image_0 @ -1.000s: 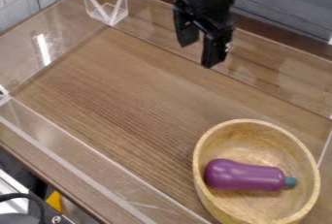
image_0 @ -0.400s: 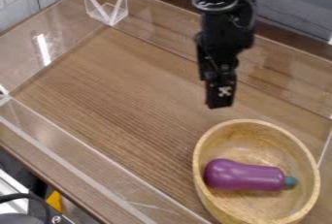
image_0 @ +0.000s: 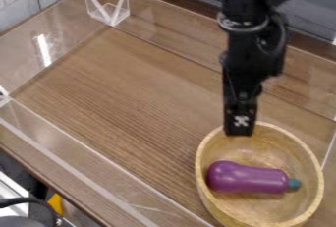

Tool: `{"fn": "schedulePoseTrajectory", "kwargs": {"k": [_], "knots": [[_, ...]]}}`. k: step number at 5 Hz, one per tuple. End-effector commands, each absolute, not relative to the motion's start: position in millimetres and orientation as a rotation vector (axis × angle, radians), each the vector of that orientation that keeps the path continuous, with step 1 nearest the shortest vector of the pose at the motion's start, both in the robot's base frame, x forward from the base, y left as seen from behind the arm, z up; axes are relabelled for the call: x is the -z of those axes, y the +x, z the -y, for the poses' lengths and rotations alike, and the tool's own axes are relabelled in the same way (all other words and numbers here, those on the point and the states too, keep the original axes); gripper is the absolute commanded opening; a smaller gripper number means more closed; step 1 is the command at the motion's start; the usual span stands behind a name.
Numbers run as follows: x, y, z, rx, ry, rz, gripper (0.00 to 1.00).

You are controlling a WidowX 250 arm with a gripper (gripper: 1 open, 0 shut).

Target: Remove the purple eggplant from inside the brown bowl and put it on the table

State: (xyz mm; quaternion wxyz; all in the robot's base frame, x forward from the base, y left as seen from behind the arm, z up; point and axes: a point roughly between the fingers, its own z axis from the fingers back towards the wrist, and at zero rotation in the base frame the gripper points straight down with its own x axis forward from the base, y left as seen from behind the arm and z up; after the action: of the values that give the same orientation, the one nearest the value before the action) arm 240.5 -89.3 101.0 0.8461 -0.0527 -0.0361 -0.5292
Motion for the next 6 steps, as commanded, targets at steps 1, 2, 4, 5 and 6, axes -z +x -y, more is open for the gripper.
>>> {"fn": "schedulePoseTrajectory", "kwargs": {"k": [1, 2, 4, 5, 6], "knots": [[-97.4, 232, 108, 1.150, -0.096, 0.113, 1.00], [-83.3, 225, 114, 1.154, -0.077, 0.113, 1.00], [-65.9, 216, 113, 1.168, -0.056, 0.115, 1.00], [-63.3, 214, 105, 1.168, -0.050, 0.122, 1.00], [-55.5, 215, 112, 1.166, -0.045, 0.137, 1.00]]}}
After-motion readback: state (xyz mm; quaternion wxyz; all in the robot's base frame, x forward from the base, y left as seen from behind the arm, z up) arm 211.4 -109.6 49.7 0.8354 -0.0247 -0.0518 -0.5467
